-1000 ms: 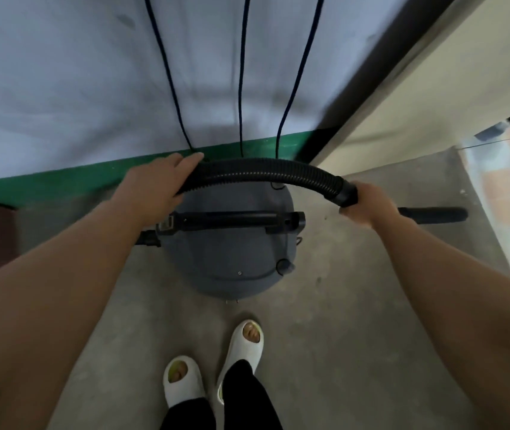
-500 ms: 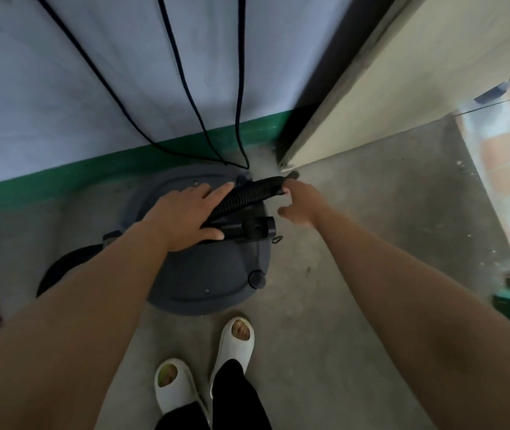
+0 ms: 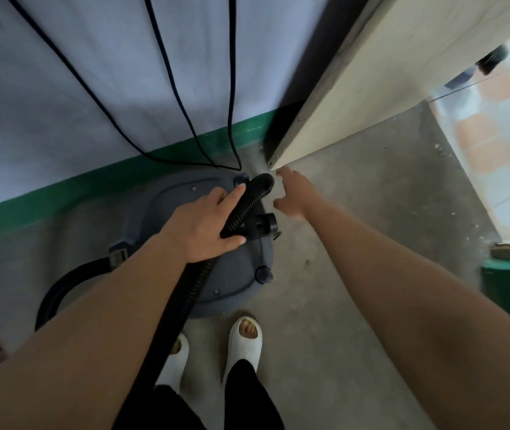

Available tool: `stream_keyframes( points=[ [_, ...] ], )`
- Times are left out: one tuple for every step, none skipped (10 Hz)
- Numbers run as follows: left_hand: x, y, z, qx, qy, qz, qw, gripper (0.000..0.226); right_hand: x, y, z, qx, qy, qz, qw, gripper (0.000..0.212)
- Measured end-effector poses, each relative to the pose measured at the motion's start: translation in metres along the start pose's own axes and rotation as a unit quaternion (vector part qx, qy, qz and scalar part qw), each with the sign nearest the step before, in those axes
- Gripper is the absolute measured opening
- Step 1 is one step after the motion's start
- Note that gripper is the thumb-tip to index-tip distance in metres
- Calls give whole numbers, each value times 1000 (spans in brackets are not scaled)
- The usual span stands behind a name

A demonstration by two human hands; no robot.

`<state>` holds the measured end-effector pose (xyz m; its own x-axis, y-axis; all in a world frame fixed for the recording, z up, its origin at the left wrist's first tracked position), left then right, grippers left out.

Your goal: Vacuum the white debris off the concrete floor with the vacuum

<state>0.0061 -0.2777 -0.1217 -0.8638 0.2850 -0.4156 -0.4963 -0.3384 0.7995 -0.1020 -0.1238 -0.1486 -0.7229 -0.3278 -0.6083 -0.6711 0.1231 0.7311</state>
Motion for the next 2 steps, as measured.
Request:
stream_keyframes(
  points=[
    [-4, 2, 10, 8, -15, -16, 1000, 93, -12, 3, -5, 6, -15, 7, 1000, 61],
    [-11, 7, 18, 14, -21, -32, 999, 94, -27, 10, -12, 17, -18, 21, 999, 66]
  ],
)
Point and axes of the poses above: each hand's wrist, its own x-axis towards the middle knuckle, its own y-axis out of the back of the hand, z = x × y, the point moved 6 cm from there along x, towards the middle knuckle, and after that the axes turned 5 degrees about -z, right-handed, at the moved point
